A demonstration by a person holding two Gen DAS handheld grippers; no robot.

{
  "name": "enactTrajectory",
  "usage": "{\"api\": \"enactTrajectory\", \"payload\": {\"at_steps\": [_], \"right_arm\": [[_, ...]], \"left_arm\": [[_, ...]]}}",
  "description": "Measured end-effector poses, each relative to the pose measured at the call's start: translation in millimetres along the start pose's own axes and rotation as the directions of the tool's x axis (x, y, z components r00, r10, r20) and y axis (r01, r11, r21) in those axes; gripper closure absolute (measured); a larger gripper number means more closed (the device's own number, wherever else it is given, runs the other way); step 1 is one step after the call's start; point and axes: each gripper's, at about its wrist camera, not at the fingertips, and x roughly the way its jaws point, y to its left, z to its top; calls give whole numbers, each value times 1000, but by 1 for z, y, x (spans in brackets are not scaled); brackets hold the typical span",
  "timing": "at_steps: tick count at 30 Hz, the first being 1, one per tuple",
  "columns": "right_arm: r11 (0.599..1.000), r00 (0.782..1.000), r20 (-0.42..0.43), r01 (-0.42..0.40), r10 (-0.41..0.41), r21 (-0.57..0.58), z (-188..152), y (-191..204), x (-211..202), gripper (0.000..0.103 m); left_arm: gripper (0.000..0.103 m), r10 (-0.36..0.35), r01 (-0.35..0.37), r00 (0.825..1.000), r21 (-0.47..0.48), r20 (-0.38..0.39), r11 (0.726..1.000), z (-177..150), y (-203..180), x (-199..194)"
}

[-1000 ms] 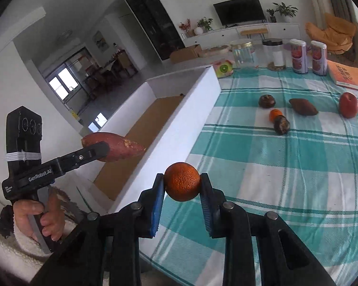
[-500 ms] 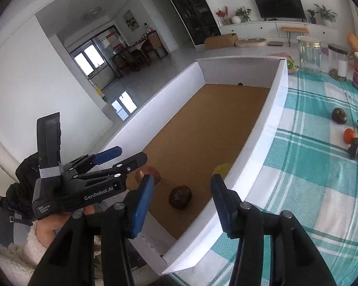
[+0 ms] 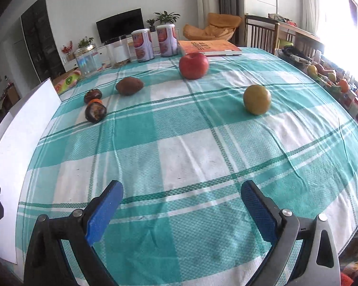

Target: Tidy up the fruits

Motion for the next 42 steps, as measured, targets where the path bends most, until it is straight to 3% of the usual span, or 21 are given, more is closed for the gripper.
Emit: {"api": "enactTrajectory", "payload": {"at_steps": [3, 9, 19, 29, 42], "right_arm": [[999, 999, -4, 36, -35, 16, 0, -17, 8, 4], [996, 999, -21, 29, -27, 82, -1, -33, 29, 4], [997, 998, -39, 46, -44, 62, -1, -29, 39, 2], [995, 992, -67, 105, -104, 4, -1, -19, 45, 2], [994, 991, -75, 109, -109, -4, -1, -18, 46, 0]], "left_arm": [[14, 86, -86, 996, 22, -4, 996, 2, -8, 39], [14, 162, -160, 986, 58, -37, 985, 3, -11, 80], [5, 173, -172, 982, 15, -70, 985, 5, -3, 92], [4, 177, -176, 982, 16, -73, 984, 6, -3, 93], [4, 178, -177, 981, 16, -73, 984, 6, -3, 93]]}}
